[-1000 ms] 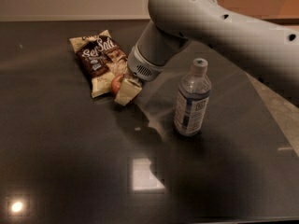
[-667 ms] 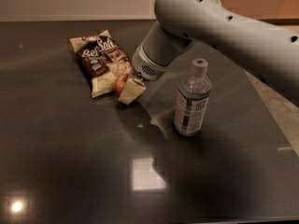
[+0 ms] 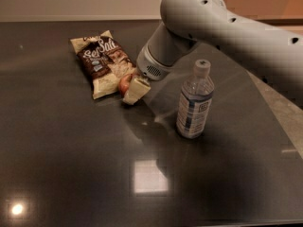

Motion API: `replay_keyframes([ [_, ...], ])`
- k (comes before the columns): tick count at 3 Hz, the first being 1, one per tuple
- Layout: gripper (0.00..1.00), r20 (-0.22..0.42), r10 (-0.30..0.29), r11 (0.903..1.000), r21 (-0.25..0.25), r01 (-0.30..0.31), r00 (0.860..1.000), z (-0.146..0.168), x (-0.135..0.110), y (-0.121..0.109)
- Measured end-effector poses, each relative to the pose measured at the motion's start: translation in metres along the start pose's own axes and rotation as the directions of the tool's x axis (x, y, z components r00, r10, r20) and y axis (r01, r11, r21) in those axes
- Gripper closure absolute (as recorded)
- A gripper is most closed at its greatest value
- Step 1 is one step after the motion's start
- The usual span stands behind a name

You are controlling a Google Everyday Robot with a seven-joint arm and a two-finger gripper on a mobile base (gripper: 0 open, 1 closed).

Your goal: Move apple near brown chip bag

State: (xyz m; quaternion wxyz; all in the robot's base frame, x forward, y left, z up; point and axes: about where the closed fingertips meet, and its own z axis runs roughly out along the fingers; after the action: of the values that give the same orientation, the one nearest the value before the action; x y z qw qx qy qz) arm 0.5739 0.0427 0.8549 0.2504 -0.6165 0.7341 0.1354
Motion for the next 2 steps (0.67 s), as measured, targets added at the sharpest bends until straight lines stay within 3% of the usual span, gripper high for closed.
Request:
replay_keyframes([
  [1,0.00,0.001,-0.005,1.0000,0.007,0.005,1.000,0.001,0.002,-0.004],
  [2,0.00,0.003,-0.030,0.9995,0.010,0.030,1.000,-0.012,0.000,-0.012],
])
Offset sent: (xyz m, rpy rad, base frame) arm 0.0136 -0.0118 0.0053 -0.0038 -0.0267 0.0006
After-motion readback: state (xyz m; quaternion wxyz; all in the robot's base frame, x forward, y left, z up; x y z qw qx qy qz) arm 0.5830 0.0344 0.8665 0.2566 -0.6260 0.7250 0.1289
